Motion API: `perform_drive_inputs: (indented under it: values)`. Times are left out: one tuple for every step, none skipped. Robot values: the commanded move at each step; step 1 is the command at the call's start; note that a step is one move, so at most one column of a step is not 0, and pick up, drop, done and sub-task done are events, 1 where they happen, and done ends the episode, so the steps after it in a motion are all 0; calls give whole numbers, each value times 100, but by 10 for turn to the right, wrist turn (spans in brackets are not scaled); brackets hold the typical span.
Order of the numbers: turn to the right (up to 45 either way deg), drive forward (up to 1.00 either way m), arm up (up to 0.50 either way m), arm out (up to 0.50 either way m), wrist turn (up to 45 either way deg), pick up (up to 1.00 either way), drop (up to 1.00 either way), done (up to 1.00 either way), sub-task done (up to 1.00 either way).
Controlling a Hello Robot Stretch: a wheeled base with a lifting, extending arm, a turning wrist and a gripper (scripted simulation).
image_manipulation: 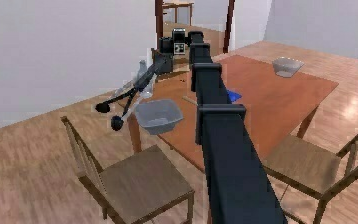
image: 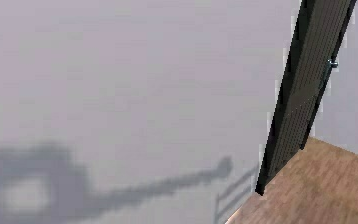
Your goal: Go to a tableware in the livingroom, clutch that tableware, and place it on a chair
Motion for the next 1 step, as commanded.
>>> perform_drive_inputs:
  values:
    - [0, 0, 0, 0, 450, 0, 0, 0, 0]
